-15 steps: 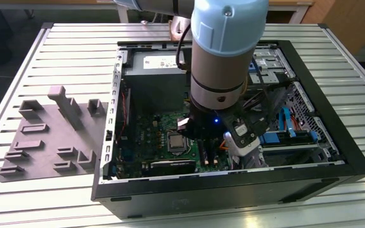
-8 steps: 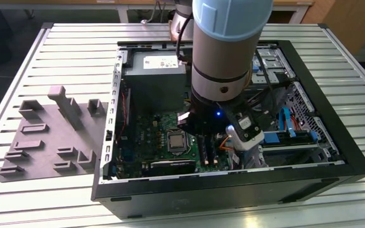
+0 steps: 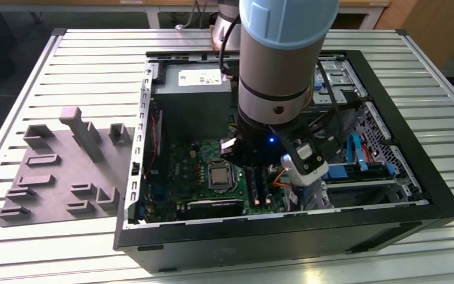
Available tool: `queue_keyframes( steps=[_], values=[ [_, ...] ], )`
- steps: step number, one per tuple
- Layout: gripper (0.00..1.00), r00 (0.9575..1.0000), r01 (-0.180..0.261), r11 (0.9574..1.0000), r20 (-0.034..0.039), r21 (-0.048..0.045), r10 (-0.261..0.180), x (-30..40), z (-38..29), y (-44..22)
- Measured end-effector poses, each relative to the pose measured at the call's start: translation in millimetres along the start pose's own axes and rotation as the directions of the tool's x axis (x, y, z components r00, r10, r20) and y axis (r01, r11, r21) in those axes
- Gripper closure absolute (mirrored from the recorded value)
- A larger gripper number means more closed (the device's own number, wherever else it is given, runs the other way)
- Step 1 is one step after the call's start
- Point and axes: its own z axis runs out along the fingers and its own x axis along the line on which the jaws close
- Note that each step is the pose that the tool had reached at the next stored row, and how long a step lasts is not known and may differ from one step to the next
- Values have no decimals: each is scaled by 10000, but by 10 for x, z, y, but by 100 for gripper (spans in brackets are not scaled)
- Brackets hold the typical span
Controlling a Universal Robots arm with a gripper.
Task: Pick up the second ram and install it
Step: 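Press down the second ram until it locks into place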
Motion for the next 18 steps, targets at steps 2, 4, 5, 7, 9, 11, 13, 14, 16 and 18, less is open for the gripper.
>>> queue_keyframes(
  steps=[2, 4, 5, 7, 9, 11, 13, 14, 16, 18],
  values=[
    [89, 10000, 0, 10000, 0, 1, 0, 1, 1, 35],
    [89, 10000, 0, 10000, 0, 1, 0, 3, 2, 74],
    [89, 10000, 0, 10000, 0, 0, 0, 4, 3, 93],
    [89, 10000, 0, 10000, 0, 0, 0, 5, 4, 131],
    [89, 10000, 0, 10000, 0, 0, 0, 6, 5, 167],
    [89, 10000, 0, 10000, 0, 0, 0, 8, 6, 198],
    [89, 10000, 1, 10000, 0, 0, -1, 7, 6, 202],
    [89, 10000, 1, 10000, 0, 0, -1, 7, 6, 202],
    [89, 10000, 0, 10000, -1, 2, 0, 7, -6, 202],
    [89, 10000, -1, 10000, 0, -2, 1, 7, -6, 203]
  ],
)
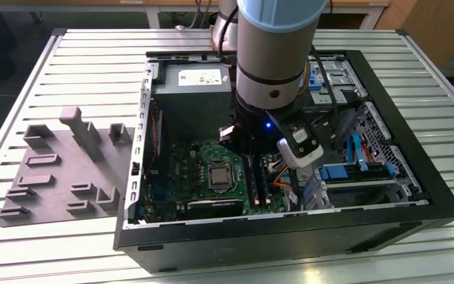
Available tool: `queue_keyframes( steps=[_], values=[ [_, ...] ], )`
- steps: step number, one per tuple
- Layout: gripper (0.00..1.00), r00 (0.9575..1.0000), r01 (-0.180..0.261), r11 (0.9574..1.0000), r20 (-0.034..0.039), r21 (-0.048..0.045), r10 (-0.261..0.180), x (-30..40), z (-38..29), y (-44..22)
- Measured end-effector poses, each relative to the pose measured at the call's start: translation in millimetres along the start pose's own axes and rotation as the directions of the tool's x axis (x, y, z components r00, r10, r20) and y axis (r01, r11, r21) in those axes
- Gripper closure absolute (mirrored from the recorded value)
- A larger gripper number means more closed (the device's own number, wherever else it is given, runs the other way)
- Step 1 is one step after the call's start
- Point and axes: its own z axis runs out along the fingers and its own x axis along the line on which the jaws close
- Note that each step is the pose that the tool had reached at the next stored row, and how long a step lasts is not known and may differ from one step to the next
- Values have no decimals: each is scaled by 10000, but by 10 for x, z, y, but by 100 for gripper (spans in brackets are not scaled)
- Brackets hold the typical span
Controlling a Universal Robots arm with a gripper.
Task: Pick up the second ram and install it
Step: 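Press down the second ram until it locks into place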
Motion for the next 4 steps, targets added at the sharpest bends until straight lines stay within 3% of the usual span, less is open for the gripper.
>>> queue_keyframes(
  steps=[4],
  values=[
    [89, 10000, 1, 10000, 0, 2, -1, 0, -4, 0]
  ],
)
